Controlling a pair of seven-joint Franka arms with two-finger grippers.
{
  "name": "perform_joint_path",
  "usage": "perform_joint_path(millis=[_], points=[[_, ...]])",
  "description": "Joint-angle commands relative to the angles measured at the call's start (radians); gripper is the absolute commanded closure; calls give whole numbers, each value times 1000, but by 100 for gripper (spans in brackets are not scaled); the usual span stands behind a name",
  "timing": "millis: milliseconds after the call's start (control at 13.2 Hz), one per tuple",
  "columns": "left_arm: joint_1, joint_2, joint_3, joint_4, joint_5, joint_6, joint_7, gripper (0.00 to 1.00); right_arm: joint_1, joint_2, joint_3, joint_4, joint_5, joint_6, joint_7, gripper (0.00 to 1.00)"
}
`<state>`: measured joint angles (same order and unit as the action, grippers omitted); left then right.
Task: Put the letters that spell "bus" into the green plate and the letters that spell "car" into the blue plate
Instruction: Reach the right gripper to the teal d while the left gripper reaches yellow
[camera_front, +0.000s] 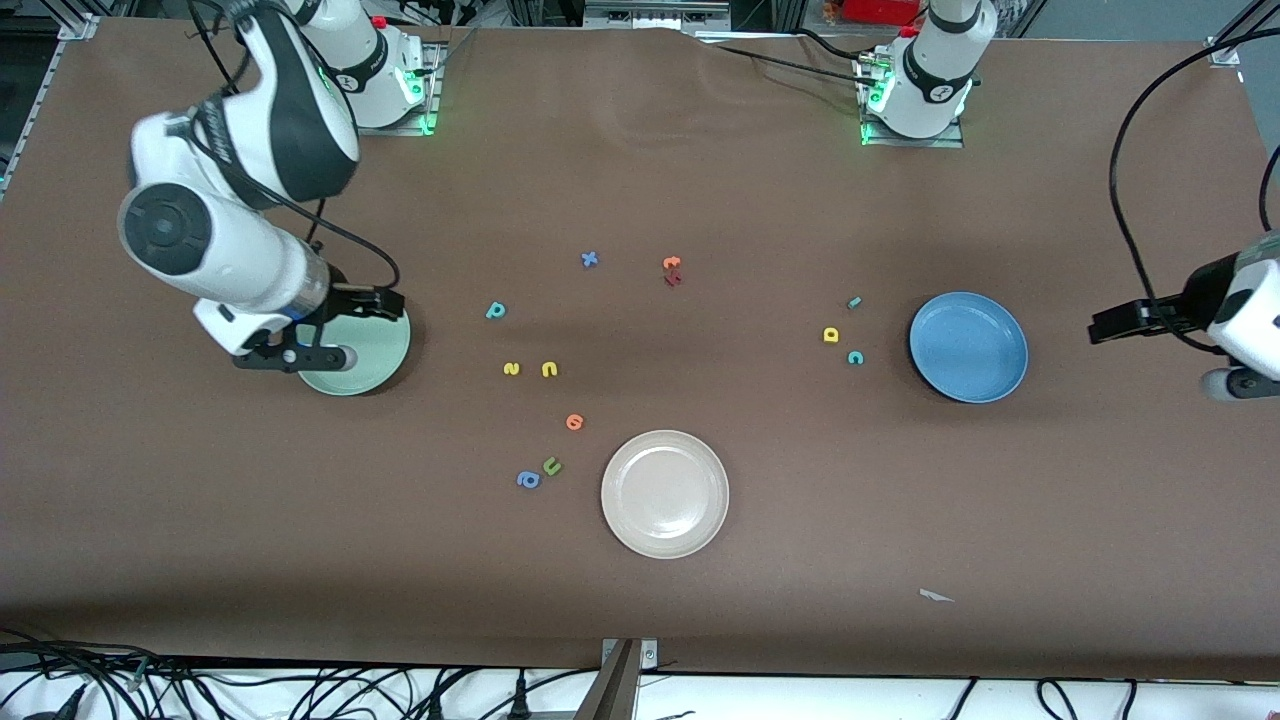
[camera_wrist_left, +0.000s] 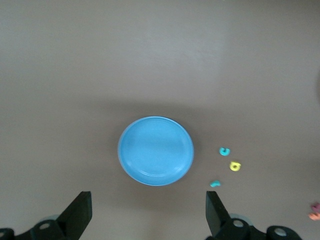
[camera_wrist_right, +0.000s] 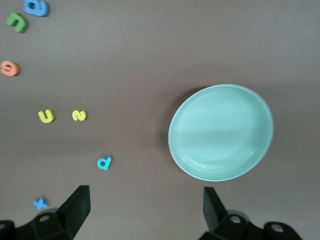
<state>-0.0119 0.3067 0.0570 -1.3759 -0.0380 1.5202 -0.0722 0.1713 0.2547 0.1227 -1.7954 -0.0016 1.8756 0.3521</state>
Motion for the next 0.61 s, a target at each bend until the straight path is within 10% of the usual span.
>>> perform_joint_path(millis=[0, 227, 531], points=[[-46, 60, 4, -5, -65, -3, -35, 0, 31, -37, 3, -171, 15, 184, 102, 0], [-98, 123, 4, -5, -66, 3, -122, 0, 94, -16, 15, -361, 9, 477, 305, 0], [-141, 202, 4, -21, -102, 8, -231, 0, 146, 67, 14, -366, -3, 531, 474, 4]])
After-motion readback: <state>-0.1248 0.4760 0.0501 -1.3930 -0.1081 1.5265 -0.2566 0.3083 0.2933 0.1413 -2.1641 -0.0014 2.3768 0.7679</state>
